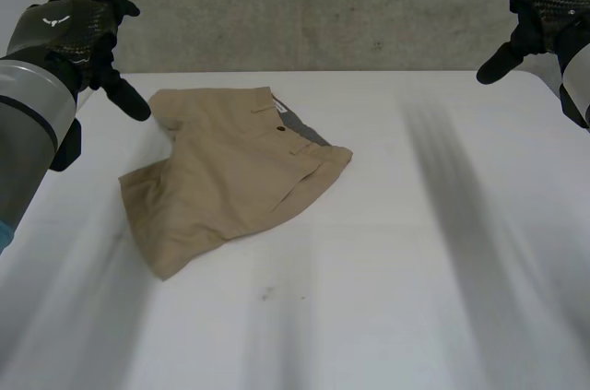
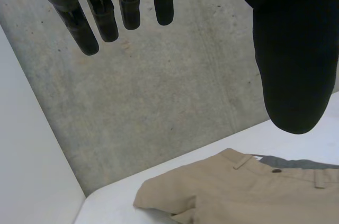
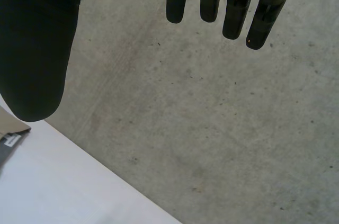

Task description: Fold the shorts.

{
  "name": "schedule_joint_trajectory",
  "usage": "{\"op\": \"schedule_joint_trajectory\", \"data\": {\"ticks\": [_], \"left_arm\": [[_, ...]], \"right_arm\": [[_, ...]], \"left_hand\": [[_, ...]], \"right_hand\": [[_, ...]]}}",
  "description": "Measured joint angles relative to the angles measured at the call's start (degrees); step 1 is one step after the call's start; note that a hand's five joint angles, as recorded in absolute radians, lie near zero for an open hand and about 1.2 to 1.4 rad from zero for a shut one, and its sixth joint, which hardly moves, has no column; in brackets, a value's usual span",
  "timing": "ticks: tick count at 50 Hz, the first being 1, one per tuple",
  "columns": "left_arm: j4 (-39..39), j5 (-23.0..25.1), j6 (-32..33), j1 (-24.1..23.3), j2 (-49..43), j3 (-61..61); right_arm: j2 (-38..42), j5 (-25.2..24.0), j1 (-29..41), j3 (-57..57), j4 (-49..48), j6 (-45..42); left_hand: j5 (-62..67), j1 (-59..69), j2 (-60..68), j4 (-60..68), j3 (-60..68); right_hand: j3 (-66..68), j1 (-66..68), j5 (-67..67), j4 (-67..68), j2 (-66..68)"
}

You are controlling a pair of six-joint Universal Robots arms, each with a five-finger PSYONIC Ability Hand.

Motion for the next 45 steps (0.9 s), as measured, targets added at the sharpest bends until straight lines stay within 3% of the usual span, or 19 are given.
{"op": "schedule_joint_trajectory", "data": {"ticks": [21,27,30,33,38,45], "left_arm": [[0.25,1.13,-0.19,0.26,-0.17,-1.36],[0.46,0.97,-0.17,-0.11,-1.24,-4.04],[0.57,0.70,-0.27,-0.87,-3.72,-7.05],[0.79,0.43,-0.41,-1.70,-6.58,-9.31],[1.83,-1.00,-0.55,-3.30,-11.78,-12.24],[3.79,-4.08,-0.63,-4.80,-16.44,-13.95]], "right_arm": [[0.96,-1.87,0.15,0.78,1.22,0.06],[3.29,-4.71,0.40,1.62,2.10,-4.69],[6.53,-8.27,1.79,2.84,2.81,-13.72],[8.09,-9.02,2.88,3.01,2.92,-17.54],[10.15,-9.02,3.91,2.83,2.88,-20.29],[11.30,-8.67,4.16,3.04,2.78,-20.24]], "left_hand": [[0.00,0.00,-0.60,-0.53,0.00],[0.00,0.00,-0.60,-0.53,0.00],[0.00,0.00,-0.60,-0.53,0.00],[0.22,0.22,-0.35,-0.26,0.10],[3.12,2.46,2.83,2.70,2.00],[15.40,15.94,15.34,15.12,14.48]], "right_hand": [[0.00,0.00,0.00,0.00,0.00],[0.00,0.00,0.00,0.00,0.00],[0.00,0.00,0.00,0.00,0.00],[0.04,0.00,0.00,0.00,0.00],[0.00,0.00,0.00,0.00,0.00],[0.00,0.00,0.00,0.00,0.00]]}}
